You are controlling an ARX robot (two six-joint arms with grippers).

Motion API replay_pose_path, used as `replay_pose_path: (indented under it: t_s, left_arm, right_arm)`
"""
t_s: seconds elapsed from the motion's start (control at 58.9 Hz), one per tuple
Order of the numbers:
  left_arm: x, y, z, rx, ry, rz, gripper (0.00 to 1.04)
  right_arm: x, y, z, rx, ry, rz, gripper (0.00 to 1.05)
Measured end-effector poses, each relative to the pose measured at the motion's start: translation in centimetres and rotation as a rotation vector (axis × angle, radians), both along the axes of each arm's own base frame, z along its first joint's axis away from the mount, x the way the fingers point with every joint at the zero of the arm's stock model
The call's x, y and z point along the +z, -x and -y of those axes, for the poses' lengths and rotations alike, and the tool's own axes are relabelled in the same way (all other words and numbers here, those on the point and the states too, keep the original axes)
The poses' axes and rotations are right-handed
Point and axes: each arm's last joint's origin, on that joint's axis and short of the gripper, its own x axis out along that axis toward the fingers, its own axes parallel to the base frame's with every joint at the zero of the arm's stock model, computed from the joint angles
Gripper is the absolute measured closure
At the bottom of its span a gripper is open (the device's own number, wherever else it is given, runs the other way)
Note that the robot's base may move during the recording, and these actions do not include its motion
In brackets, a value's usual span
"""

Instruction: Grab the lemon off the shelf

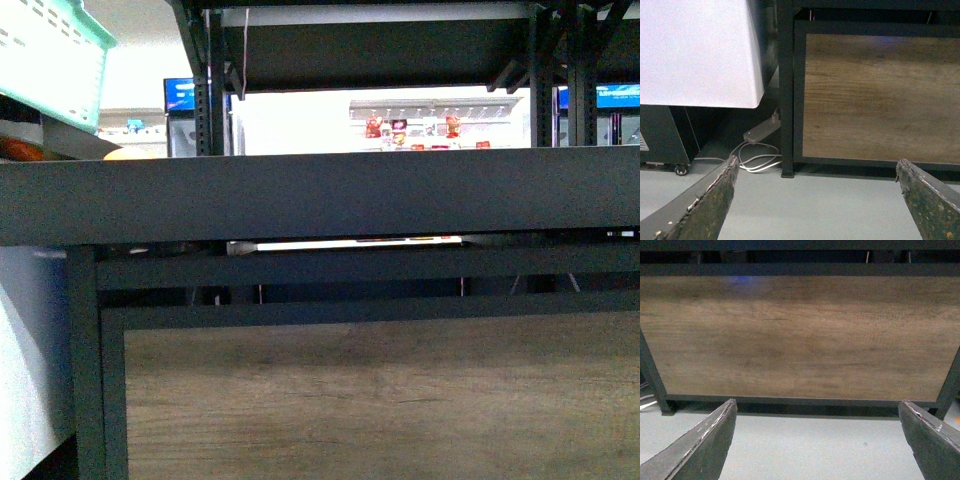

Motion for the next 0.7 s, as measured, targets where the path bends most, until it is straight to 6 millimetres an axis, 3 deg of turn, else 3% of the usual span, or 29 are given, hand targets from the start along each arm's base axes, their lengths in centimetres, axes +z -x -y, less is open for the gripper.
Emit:
replay_pose_path:
  t_s: [0.696]
  left_arm:
    - [0.0,0.0,0.0,0.0,0.0,0.0,0.08]
  right_arm:
    - [0.0,0.0,0.0,0.0,0.0,0.0,0.07]
